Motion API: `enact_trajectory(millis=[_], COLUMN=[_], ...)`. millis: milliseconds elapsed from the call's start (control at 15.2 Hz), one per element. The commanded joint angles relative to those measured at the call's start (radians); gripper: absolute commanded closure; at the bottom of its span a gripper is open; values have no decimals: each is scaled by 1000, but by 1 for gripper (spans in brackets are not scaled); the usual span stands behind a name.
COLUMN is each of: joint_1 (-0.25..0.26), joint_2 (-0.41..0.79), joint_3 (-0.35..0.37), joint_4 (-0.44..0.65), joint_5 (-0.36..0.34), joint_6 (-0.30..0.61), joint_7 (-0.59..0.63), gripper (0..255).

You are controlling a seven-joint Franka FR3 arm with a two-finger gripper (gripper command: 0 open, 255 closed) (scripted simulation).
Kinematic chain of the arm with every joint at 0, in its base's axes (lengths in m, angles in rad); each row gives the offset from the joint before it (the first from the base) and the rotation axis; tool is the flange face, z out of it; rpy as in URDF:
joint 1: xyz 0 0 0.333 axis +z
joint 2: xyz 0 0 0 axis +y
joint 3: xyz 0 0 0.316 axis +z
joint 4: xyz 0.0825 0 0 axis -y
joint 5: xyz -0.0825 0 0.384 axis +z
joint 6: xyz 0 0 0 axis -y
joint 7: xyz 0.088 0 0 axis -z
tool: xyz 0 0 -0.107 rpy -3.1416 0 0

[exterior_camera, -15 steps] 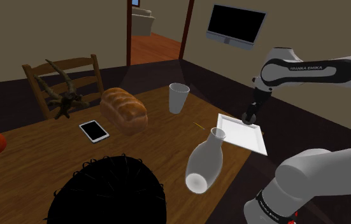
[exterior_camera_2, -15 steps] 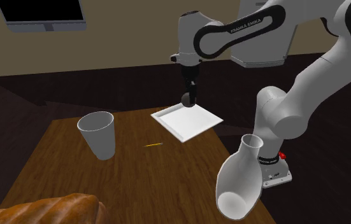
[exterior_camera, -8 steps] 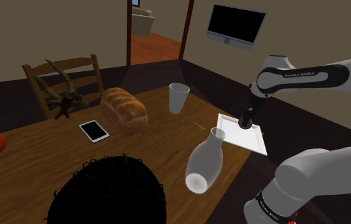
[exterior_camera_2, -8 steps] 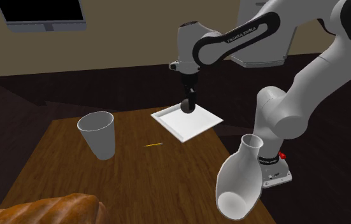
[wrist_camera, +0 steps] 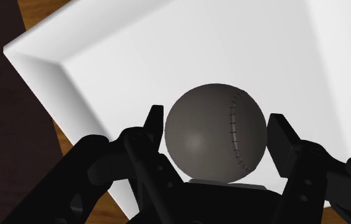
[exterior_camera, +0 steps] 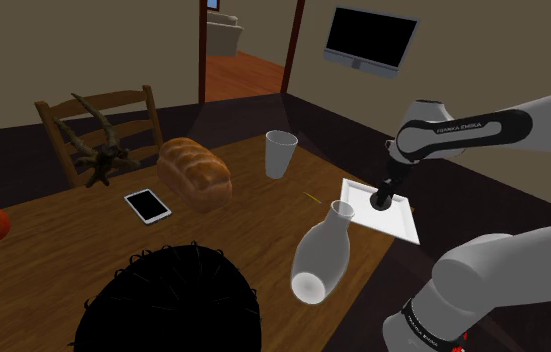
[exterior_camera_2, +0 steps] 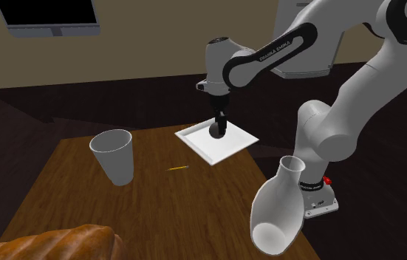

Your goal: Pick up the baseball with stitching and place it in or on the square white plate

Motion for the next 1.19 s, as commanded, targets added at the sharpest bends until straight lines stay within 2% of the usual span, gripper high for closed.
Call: enact_trajectory(millis=[0, 330, 396, 726, 990, 1122], joint_1=[0, 0, 0, 0, 7, 7], joint_2=[3, 3, 3, 3, -54, -54], joint_3=[-1, -1, -1, -1, 27, 27], joint_4=[-3, -3, -3, -3, 89, 89], joint_5=[-1, -1, -1, -1, 20, 21], joint_6=[6, 6, 6, 6, -143, -143], joint_7=[0, 0, 0, 0, -2, -2], gripper=[255, 255, 0, 0, 0, 0])
